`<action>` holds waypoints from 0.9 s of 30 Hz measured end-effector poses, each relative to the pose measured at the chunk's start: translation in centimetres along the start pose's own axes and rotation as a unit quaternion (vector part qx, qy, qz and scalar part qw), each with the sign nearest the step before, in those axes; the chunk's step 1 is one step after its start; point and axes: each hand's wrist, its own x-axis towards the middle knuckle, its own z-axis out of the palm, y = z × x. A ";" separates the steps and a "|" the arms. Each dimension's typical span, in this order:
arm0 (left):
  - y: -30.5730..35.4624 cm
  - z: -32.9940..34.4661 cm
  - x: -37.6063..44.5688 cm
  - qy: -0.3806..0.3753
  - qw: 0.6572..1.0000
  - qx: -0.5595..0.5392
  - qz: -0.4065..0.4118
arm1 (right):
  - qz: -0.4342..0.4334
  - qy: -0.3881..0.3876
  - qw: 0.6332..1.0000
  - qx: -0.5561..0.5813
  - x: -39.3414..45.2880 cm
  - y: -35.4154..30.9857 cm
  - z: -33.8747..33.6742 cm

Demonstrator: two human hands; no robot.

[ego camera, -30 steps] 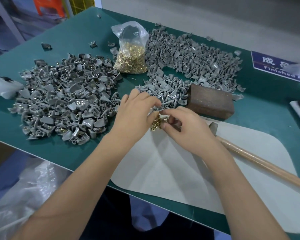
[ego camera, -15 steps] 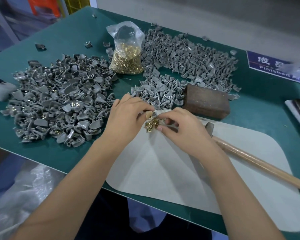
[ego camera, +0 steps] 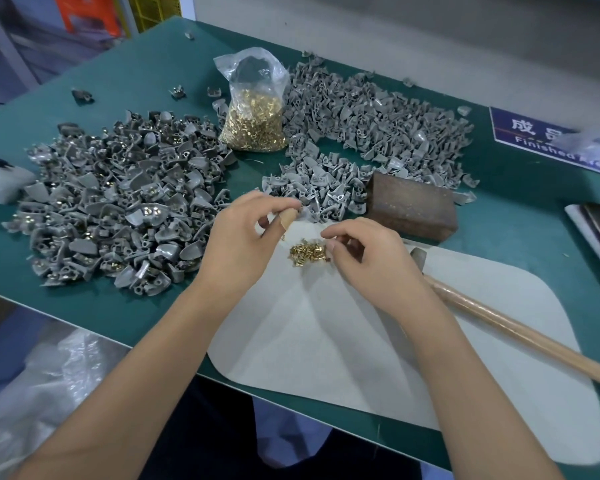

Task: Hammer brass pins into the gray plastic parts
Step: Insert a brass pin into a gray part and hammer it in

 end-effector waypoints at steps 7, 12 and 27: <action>-0.1 0.1 -0.1 -0.022 0.999 0.023 -0.036 | 0.010 -0.018 0.999 -0.026 0.0 -0.2 0.1; 0.2 -0.1 0.0 -0.017 0.998 0.050 -0.035 | -0.010 0.004 0.999 -0.042 0.4 -0.8 0.1; 0.5 -0.3 -0.3 0.050 0.997 0.053 -0.029 | -0.127 -0.062 0.982 -0.123 0.2 -3.2 2.3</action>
